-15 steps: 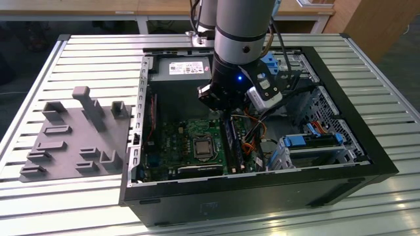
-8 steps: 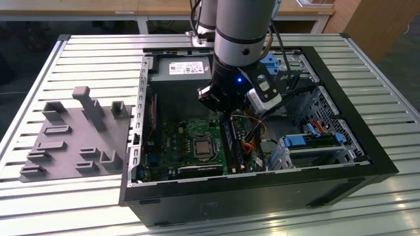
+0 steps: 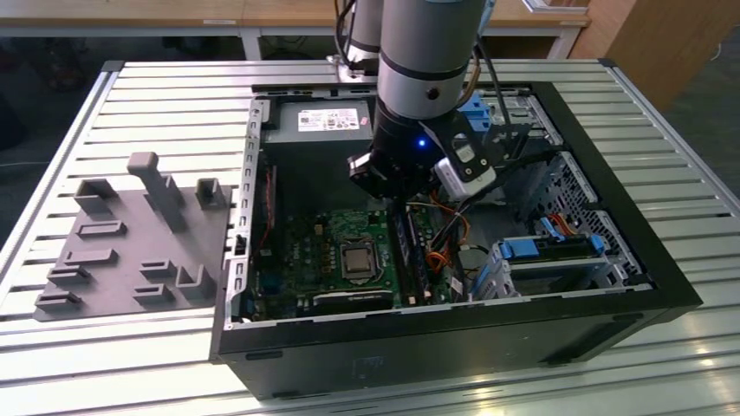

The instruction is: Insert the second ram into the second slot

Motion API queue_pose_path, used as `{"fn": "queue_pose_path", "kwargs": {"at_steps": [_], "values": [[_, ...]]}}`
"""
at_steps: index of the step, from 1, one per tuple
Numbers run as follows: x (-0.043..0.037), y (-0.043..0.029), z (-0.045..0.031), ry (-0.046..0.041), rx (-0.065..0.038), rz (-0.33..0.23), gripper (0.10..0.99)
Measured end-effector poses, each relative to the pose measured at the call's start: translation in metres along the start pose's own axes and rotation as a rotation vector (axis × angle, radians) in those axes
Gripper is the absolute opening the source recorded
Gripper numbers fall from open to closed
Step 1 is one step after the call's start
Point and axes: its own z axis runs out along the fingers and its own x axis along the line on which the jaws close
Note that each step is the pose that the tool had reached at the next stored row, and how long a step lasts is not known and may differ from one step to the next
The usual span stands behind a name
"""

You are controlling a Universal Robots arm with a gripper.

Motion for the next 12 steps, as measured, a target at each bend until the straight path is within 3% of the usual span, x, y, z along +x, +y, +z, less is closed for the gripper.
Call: {"fn": "queue_pose_path", "kwargs": {"at_steps": [2,6,12], "values": [[0.0001,-0.0009,0.0019,0.0000,0.000,0.001,0.133],[0.0003,-0.0094,0.0025,-0.0002,0.000,0.005,0.133],[0.0004,-0.0101,0.0034,-0.0002,0.000,0.006,0.133]]}}
